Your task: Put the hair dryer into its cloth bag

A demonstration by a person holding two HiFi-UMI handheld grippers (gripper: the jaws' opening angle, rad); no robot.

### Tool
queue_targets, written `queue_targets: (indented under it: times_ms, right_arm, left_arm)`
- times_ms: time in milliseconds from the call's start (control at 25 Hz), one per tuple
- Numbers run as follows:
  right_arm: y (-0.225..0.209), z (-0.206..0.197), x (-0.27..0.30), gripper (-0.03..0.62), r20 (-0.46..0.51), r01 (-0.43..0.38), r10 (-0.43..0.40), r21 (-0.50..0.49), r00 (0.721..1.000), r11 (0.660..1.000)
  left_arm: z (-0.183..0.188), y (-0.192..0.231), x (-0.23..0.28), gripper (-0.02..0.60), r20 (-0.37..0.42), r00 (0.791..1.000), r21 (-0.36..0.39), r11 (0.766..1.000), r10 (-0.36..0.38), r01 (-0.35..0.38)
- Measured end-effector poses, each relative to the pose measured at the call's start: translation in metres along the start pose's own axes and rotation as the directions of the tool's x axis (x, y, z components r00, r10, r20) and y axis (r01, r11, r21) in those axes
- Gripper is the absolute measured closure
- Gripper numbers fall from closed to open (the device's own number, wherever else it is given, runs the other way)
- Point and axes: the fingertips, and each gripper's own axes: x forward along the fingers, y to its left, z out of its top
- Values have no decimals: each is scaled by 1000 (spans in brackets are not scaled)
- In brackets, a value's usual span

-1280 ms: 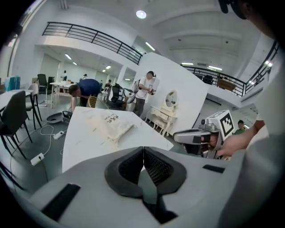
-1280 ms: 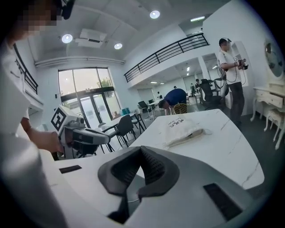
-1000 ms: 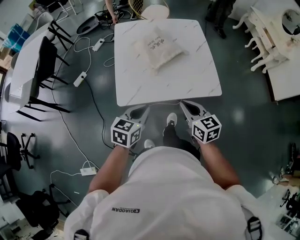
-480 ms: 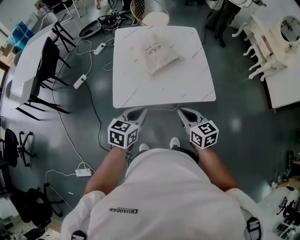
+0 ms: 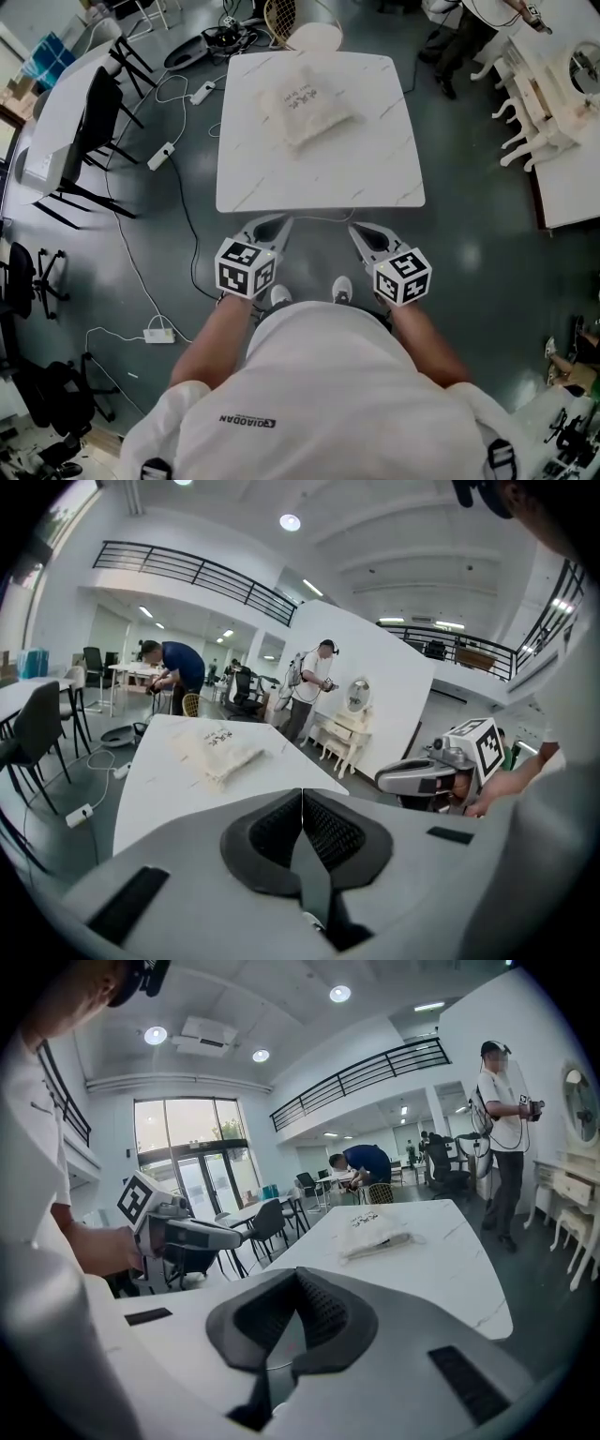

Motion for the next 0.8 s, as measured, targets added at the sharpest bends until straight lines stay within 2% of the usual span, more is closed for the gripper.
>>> queue_targets:
  times_ms: [80,240,400,800]
  right_arm:
    - [-5,-3,-5,574,-2,2,-2,6,1000,1000]
    - [-15,-10,-8,574,1,15,-15,25,1000,1000]
    - [-16,-20,-10,574,1,17,-17,50,1000,999]
    - [-13,-18,-13,574,17,13,-14,41,1000,999]
  left_arm:
    - [-1,-6,4,552,-10,1000,2,1000,-1,1]
    - [-3,-13,11,552,-33,999,62,998,3,-1]
    - [-12,-16,11,552,-47,999,51,999,-4,6]
    - [-1,-21,12,552,-32,999,77,997,-11,14]
